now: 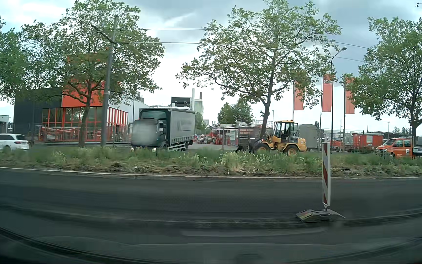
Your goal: Follow the waypoints while adhering to traffic rules and regulations
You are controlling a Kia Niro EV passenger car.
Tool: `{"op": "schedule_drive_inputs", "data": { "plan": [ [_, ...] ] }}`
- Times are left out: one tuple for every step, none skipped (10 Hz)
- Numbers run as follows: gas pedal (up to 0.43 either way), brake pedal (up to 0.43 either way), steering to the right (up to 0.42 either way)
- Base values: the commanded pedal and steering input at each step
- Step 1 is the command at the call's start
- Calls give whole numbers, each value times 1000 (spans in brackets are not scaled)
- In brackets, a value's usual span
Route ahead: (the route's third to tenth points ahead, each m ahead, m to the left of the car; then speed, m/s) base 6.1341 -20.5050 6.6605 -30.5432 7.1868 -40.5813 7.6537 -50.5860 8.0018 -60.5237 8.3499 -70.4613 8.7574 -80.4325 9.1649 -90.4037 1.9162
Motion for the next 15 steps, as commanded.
{"op": "schedule_drive_inputs", "data": {
  "plan": [
    [0,177,716],
    [0,177,760],
    [0,177,789],
    [0,165,799],
    [0,79,797],
    [0,37,797],
    [0,37,797],
    [0,37,798],
    [0,37,805],
    [0,37,821],
    [0,37,837],
    [8,37,847],
    [28,37,850],
    [47,37,852],
    [47,37,852]
  ]
}}
